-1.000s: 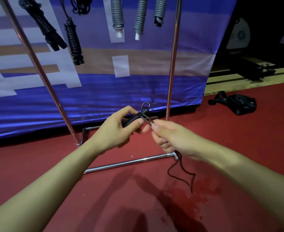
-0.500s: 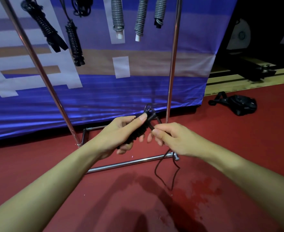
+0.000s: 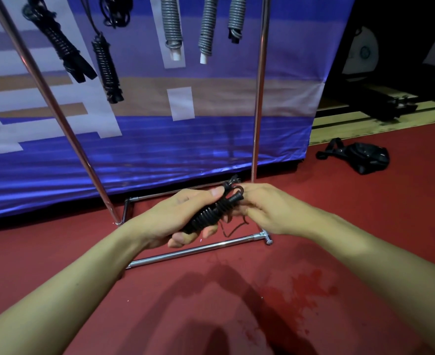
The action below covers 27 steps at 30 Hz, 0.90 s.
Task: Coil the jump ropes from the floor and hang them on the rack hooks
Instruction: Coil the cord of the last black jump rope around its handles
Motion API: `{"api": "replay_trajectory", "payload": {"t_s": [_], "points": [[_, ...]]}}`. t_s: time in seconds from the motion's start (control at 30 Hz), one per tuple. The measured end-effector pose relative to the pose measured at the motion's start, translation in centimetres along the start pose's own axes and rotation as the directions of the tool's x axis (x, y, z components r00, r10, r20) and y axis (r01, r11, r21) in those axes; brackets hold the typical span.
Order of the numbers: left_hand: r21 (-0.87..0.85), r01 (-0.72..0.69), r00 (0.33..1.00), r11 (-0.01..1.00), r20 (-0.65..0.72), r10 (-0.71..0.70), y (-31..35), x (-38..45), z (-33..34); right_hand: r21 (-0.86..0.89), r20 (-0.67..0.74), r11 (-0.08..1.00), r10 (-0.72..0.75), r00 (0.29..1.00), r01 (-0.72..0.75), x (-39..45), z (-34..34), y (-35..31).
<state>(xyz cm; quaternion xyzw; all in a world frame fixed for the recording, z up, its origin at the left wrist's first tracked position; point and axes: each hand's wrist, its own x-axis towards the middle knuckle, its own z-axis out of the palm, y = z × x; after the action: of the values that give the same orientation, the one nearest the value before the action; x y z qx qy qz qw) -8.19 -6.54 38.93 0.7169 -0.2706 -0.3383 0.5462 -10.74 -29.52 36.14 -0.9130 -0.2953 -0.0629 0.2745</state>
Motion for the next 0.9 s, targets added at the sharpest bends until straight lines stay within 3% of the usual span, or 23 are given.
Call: {"api": "replay_trajectory", "payload": {"t_s": [0.1, 0.2, 0.33, 0.47, 0.63, 0.9], "points": [[0.029, 0.011, 0.997, 1.0, 0.081, -0.014, -0.4, 0.1, -0.4, -0.162, -0.047, 0.987, 0.001, 0.999, -0.009, 0.1, -0.7, 0.4], [0.129, 0.039, 0.993, 0.991, 0.107, -0.053, -0.2, 0.1, -0.6, -0.13, 0.059, 0.988, 0.09, 0.994, -0.081, 0.2, -2.1, 0.4], [0.348, 0.093, 0.971, 0.933, 0.175, -0.162, 0.1, -0.1, 0.1, -0.253, 0.192, 0.963, -0.047, 0.98, 0.096, 0.2, -2.2, -0.2], [0.439, 0.111, 0.943, 0.892, 0.237, -0.234, 0.5, -0.5, 0.3, -0.339, 0.3, 0.928, -0.05, 0.953, 0.155, 0.5, -1.4, -0.9], [0.543, 0.077, 0.968, 0.836, 0.161, -0.194, 0.7, -0.7, 0.9, -0.354, 0.357, 0.935, 0.131, 0.925, 0.005, 0.0, -1.7, -1.7], [0.735, 0.048, 0.988, 0.676, 0.064, -0.139, 0.2, -0.1, 0.7, -0.281, 0.43, 0.958, 0.177, 0.885, -0.055, 0.8, -2.9, -3.4]]}}
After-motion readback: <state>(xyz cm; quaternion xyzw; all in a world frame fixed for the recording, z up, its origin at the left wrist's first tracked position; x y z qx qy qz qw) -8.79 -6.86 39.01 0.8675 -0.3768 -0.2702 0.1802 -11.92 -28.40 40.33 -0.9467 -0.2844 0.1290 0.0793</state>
